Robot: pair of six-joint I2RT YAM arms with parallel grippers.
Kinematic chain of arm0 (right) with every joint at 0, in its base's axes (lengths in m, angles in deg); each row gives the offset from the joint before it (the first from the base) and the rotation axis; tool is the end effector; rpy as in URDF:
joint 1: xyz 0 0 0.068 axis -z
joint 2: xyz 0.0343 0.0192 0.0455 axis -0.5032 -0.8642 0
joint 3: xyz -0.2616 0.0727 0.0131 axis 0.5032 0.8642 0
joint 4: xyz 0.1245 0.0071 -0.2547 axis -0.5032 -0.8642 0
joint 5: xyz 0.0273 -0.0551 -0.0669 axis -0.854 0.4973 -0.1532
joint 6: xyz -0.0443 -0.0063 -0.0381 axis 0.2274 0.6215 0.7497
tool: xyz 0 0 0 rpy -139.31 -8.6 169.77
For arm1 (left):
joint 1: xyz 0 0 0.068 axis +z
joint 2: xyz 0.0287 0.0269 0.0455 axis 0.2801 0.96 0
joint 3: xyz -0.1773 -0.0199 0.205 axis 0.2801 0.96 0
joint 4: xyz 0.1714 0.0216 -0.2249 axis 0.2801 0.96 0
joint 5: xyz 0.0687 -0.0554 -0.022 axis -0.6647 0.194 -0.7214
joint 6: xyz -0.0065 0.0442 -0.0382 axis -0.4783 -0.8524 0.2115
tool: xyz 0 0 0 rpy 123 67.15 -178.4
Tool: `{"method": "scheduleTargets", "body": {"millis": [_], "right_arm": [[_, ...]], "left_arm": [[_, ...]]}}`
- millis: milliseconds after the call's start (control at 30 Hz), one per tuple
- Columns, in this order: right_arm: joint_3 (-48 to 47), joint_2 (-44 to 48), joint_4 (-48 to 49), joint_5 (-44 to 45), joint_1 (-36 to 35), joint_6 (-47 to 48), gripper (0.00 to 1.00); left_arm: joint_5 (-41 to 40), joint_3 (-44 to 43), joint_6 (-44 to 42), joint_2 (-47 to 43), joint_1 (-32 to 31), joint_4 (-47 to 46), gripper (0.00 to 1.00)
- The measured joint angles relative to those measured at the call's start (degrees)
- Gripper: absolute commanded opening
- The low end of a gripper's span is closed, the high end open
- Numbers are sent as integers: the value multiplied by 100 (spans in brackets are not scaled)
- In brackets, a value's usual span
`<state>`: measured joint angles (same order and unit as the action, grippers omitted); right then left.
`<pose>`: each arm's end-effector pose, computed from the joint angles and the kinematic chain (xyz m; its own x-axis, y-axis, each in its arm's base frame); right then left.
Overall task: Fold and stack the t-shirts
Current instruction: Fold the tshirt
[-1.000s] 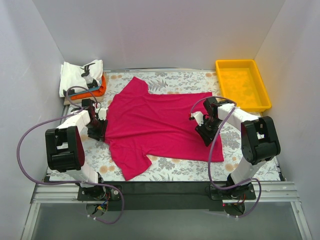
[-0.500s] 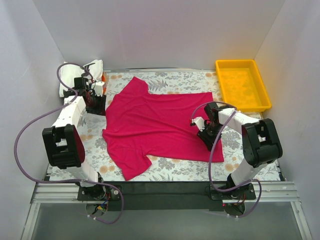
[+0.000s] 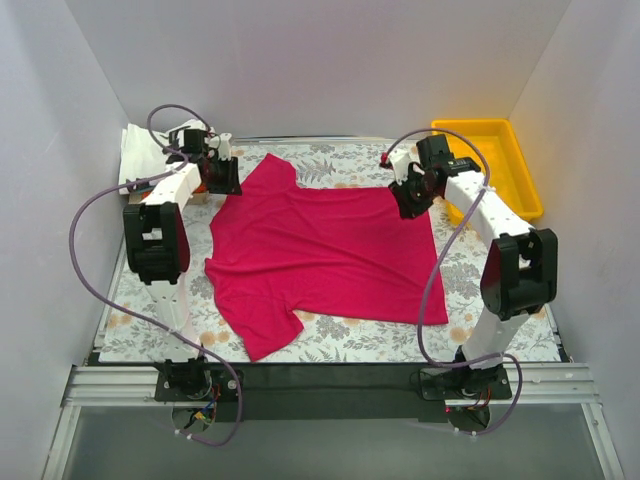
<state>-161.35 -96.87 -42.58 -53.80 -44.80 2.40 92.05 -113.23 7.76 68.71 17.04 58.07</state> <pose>0.3827 0.1095 0.2576 -0.5562 -0.6302 -0.5417 -0.7147 0.6954 -0.0751 0.4837 -0.0080 0.1960 -0.8109 -0.4915 -0.3175 -0.2839 0.8049 -0.5211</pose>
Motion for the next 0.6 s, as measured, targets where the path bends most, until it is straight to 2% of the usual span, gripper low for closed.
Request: {"method": "scheduleTargets", "body": {"millis": [100,267,433,600], "right_arm": [[-647,-649,437,282,76,-278,15],[-1211,-1794,1054,772,166,-678,2],[-1620,-2695,1255,1228,219,-883,1],[-2129,-3086,1373,1545,254,-940,1]], "left_arm": [[-22,-400,243,522,-201,-245,26],[-133,-575,505,1021,-358,-468,25],[-339,-772,597,1259,-380,-542,24],[-579,-1283,629,1622,-415,-601,21]]}}
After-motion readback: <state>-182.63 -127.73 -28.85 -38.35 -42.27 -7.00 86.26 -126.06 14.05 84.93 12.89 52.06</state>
